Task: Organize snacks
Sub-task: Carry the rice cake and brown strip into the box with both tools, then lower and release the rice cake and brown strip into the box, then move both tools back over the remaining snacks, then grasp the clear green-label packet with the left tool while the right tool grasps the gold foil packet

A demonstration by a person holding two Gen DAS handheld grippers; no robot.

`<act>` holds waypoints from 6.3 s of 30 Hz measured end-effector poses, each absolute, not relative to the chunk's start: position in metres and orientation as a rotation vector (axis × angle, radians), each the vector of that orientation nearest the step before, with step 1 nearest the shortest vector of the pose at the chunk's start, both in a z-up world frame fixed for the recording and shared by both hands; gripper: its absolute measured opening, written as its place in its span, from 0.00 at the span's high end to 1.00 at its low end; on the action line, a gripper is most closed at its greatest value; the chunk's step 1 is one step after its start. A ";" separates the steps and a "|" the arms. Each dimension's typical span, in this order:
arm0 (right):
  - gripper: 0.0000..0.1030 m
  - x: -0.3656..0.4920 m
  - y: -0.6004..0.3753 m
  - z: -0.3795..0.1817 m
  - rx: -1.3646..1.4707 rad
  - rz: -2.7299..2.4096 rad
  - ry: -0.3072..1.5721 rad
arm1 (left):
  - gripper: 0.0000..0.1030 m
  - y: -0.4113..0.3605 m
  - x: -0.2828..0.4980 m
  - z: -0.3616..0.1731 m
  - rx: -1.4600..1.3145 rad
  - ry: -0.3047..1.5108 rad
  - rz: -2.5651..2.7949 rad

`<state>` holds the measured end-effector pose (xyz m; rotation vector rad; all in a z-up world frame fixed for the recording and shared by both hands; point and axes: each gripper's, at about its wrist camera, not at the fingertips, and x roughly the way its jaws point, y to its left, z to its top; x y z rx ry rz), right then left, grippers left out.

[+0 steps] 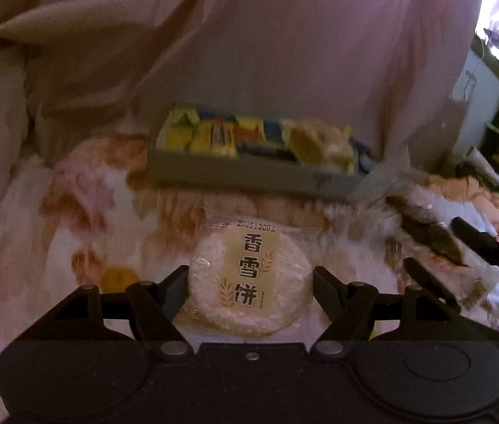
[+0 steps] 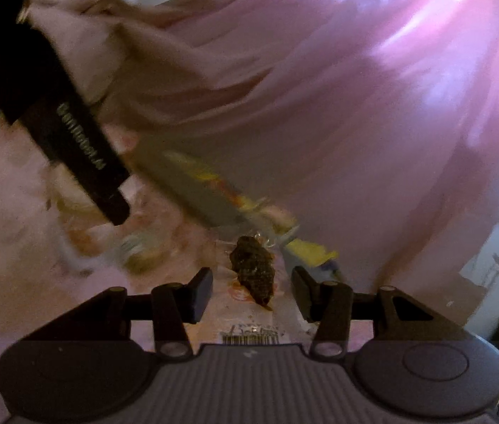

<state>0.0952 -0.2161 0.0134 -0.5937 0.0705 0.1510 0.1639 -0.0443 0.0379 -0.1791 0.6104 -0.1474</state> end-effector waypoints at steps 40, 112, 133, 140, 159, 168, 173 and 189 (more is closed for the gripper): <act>0.31 0.272 -0.291 0.033 -0.163 0.159 0.186 | 0.19 -0.084 0.349 0.062 -0.144 0.609 -0.114; 0.00 0.052 -0.262 0.006 0.029 0.176 0.477 | 0.01 -0.007 0.062 0.010 -0.178 0.619 -0.007; 0.00 0.083 -0.247 -0.030 -0.012 0.189 0.619 | 0.01 -0.004 0.081 -0.024 -0.131 0.739 -0.016; 0.00 0.094 -0.247 -0.038 -0.015 0.172 0.639 | 0.01 -0.009 0.085 -0.028 -0.081 0.726 -0.031; 0.00 0.140 -0.250 -0.054 0.013 0.179 0.587 | 0.01 -0.036 0.151 -0.019 0.027 0.621 -0.160; 0.11 0.154 -0.249 -0.056 0.021 0.179 0.556 | 0.01 -0.053 0.210 -0.022 0.052 0.642 -0.198; 0.28 0.157 -0.245 -0.054 0.014 0.211 0.547 | 0.02 -0.064 0.232 -0.028 0.086 0.664 -0.214; 0.42 0.158 -0.244 -0.054 0.029 0.233 0.549 | 0.50 -0.089 0.247 -0.035 0.027 0.724 -0.226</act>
